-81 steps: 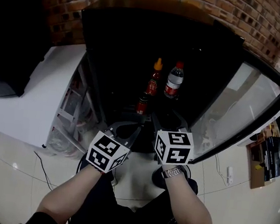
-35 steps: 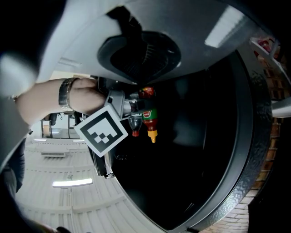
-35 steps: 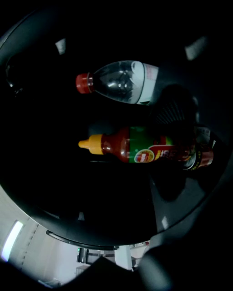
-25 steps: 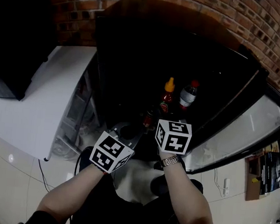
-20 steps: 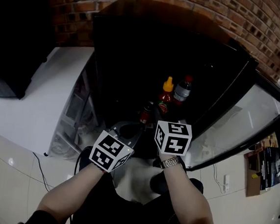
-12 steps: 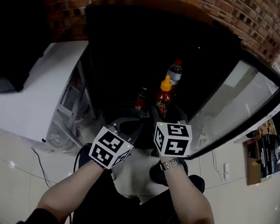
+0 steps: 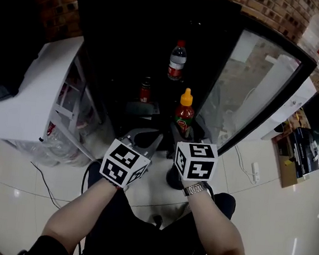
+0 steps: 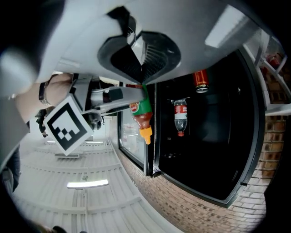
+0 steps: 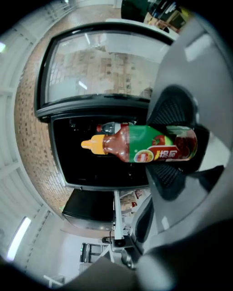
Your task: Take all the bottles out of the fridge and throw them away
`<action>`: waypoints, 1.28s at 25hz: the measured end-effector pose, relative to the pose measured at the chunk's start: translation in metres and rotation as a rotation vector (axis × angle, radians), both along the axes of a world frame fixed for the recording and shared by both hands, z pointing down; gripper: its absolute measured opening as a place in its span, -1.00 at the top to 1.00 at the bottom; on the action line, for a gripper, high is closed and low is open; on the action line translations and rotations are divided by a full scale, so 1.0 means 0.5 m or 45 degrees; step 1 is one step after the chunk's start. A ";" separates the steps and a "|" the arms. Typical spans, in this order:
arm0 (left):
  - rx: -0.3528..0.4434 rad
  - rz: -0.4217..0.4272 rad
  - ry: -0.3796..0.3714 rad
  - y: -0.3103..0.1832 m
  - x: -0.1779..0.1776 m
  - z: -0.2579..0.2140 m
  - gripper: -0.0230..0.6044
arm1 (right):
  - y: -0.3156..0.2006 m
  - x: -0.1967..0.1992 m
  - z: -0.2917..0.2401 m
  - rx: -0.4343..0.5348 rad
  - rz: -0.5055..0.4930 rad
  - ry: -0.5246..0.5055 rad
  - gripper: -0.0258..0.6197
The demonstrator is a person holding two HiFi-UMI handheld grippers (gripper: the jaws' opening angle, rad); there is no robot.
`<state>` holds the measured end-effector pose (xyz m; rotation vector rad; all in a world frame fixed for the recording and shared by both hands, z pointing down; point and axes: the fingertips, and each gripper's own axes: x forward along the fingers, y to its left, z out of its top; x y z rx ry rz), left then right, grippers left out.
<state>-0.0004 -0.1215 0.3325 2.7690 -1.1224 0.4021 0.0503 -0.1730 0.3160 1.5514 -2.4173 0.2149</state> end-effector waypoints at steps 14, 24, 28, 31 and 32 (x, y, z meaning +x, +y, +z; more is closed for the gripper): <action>-0.183 0.079 -0.003 0.126 0.158 0.141 0.92 | 0.151 0.200 0.188 -0.220 0.137 -0.015 0.15; -0.311 0.113 -0.033 0.151 0.233 0.263 0.92 | 0.179 0.310 0.353 -0.383 0.236 -0.054 0.15; -0.367 0.119 -0.055 0.146 0.244 0.316 0.92 | 0.178 0.330 0.434 -0.463 0.264 -0.066 0.15; -0.406 0.126 -0.066 0.138 0.251 0.351 0.91 | 0.175 0.339 0.489 -0.520 0.279 -0.071 0.15; -0.417 0.128 -0.068 0.133 0.252 0.362 0.92 | 0.172 0.341 0.504 -0.535 0.283 -0.073 0.15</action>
